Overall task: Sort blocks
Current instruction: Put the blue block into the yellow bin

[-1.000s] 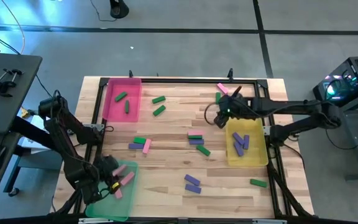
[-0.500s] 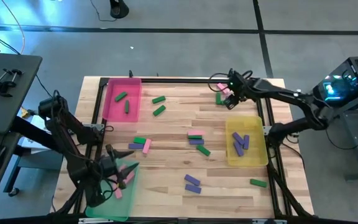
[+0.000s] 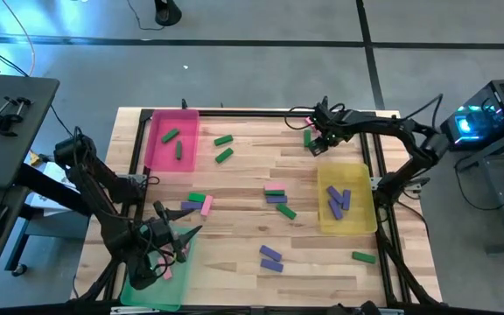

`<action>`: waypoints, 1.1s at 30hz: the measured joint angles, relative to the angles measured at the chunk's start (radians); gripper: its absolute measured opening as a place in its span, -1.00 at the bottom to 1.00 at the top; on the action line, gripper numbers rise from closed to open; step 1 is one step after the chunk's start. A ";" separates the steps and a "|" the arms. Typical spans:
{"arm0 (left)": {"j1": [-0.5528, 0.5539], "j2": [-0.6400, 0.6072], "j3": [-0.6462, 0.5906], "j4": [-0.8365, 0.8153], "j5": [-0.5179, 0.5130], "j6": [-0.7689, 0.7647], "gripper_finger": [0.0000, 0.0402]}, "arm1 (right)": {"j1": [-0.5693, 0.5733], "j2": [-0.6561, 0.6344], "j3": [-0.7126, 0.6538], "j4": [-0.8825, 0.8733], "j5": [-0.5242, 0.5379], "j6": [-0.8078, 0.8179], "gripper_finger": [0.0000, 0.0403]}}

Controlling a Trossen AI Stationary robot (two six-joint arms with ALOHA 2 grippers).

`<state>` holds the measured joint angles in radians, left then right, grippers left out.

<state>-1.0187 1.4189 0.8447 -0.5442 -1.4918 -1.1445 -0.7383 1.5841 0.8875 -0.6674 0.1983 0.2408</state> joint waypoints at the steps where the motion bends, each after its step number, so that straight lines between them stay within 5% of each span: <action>1: 0.000 0.000 0.000 0.000 0.000 -0.002 0.21 | -0.002 0.001 0.000 0.006 0.015 -0.009 -0.08; 10: 0.000 0.000 0.000 0.001 0.020 -0.003 0.21 | -0.011 0.001 0.032 0.041 0.126 -0.134 -0.08; 33: 0.000 0.000 0.000 0.012 0.043 0.002 0.21 | -0.128 0.084 0.039 0.031 0.115 -0.465 -0.08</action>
<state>-1.0183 1.4189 0.8444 -0.5319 -1.4490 -1.1424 -0.8661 1.6677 0.9264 -0.6362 0.3135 -0.2239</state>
